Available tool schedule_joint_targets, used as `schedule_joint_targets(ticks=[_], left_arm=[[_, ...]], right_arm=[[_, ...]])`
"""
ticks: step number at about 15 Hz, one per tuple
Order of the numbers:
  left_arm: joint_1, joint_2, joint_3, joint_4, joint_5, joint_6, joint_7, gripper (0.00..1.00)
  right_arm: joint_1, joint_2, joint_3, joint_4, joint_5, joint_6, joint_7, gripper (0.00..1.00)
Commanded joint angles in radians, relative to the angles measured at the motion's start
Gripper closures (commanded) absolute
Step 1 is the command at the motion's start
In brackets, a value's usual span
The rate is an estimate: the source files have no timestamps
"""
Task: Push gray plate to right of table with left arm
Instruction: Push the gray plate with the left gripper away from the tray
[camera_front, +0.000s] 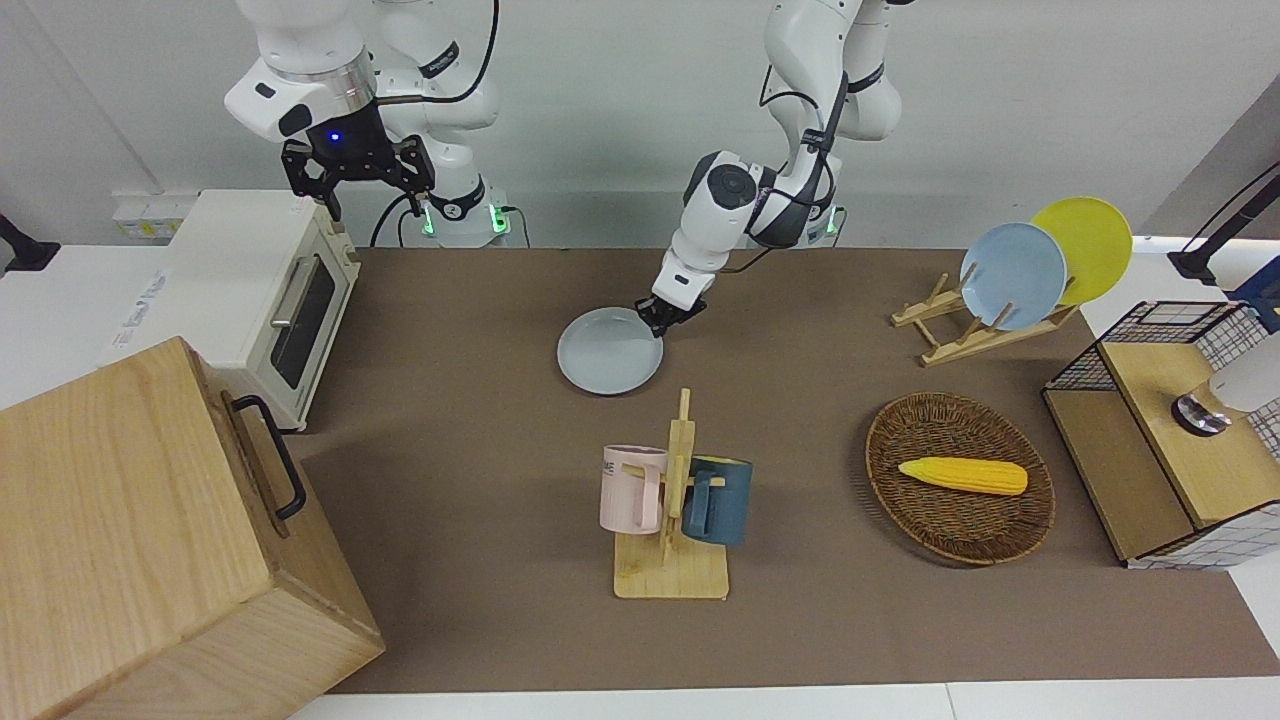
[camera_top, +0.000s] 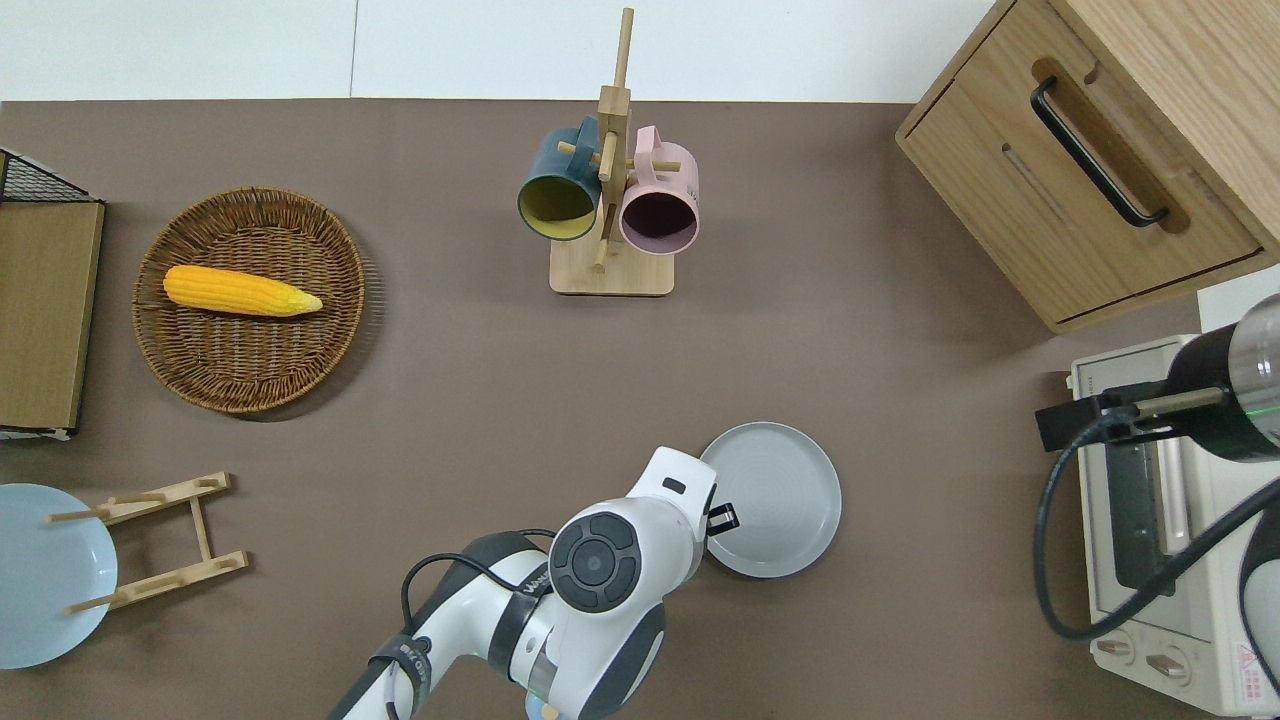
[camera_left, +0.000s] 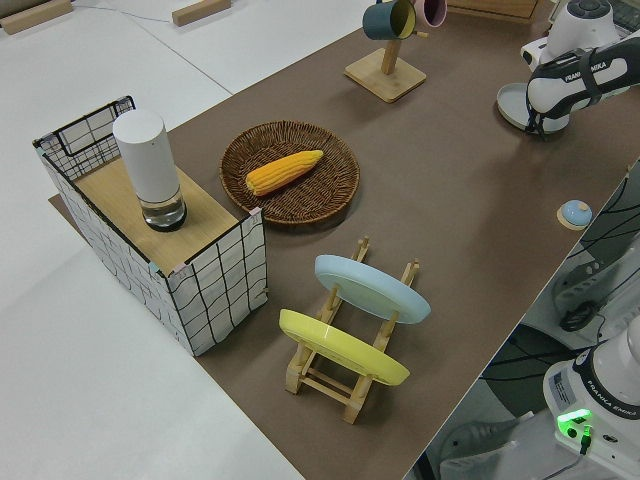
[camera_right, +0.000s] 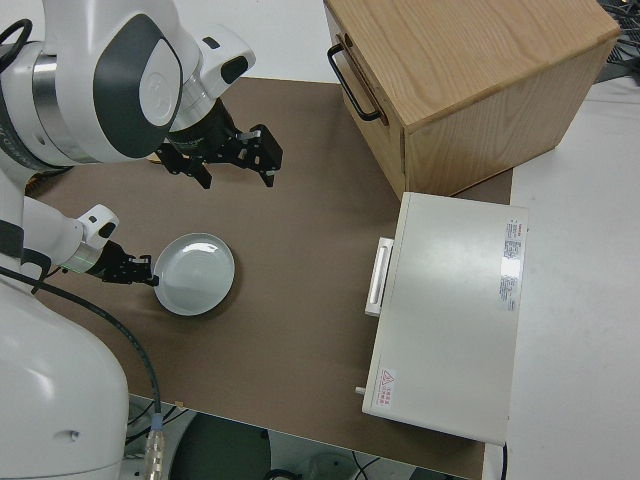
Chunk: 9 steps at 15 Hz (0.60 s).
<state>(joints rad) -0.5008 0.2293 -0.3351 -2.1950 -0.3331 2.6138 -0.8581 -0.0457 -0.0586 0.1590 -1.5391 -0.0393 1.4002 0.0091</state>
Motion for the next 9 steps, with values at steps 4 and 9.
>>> schedule_joint_targets(ticks=[4, 9], left_arm=[[-0.039, 0.065, 0.01, 0.058, 0.002, 0.04, -0.041, 0.87], [-0.03, 0.056, 0.016, 0.06, 0.111, 0.025, -0.067, 0.01]], right_arm=[[-0.008, -0.01, 0.005, -0.004, 0.001, -0.012, -0.008, 0.005], [-0.008, -0.01, 0.005, -0.004, 0.001, -0.012, -0.008, 0.005]])
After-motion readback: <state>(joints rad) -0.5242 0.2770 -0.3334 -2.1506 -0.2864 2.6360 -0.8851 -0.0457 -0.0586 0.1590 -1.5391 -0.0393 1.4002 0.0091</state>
